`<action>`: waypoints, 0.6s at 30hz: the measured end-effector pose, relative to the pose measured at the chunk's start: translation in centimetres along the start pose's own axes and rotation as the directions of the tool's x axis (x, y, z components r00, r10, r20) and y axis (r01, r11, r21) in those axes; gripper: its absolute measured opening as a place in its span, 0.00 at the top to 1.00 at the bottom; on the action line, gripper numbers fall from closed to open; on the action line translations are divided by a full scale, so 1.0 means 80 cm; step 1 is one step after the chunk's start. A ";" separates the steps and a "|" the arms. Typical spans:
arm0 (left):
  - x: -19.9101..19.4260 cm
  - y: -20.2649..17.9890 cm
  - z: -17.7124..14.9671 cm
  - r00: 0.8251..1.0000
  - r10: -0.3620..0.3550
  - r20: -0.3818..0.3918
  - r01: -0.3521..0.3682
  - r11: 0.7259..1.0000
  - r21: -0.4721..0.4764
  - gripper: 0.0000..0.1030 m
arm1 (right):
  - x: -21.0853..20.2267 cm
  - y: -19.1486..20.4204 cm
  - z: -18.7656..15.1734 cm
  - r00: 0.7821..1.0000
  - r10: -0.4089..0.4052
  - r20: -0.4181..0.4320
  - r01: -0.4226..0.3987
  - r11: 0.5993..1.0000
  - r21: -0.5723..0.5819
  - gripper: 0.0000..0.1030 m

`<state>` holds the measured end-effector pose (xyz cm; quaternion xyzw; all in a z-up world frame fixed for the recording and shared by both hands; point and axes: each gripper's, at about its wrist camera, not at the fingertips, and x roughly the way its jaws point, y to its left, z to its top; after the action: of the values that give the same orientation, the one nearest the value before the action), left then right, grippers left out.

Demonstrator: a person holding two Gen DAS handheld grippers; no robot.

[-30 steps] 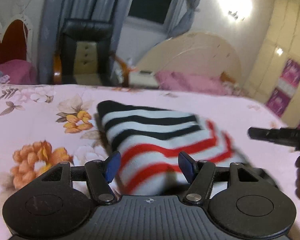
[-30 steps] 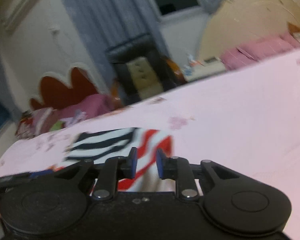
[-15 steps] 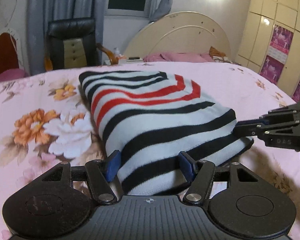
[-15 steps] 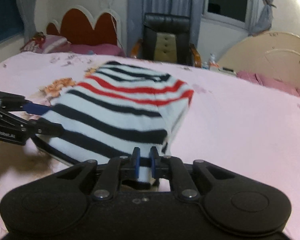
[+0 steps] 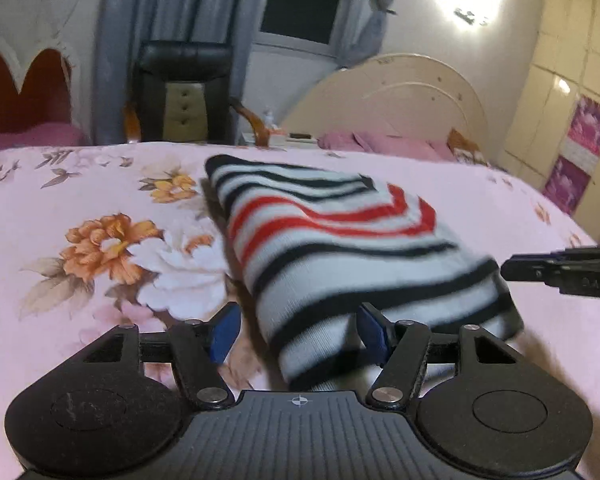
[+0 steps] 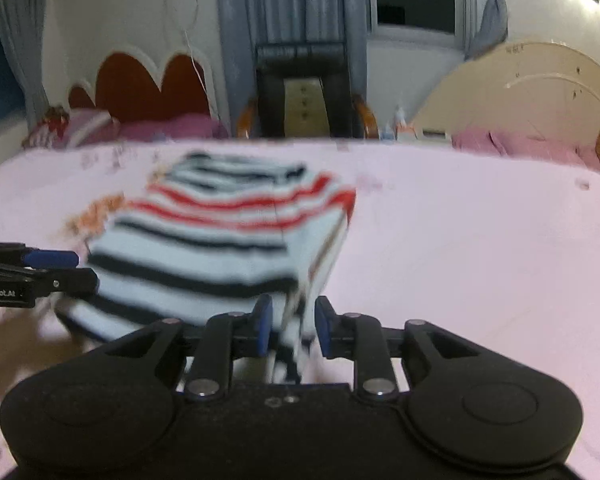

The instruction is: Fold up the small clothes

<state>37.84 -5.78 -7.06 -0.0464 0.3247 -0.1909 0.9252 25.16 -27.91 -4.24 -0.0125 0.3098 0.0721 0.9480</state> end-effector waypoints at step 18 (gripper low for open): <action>0.022 0.008 0.023 1.000 -0.007 -0.021 0.005 0.997 -0.081 0.03 | 0.027 0.010 0.018 0.998 -0.061 -0.025 0.059 0.996 -0.069 0.55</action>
<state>40.48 -5.91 -6.77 -0.0827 0.3417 -0.1811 0.9185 27.66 -26.77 -4.32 -0.0550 0.3193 0.0539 0.9445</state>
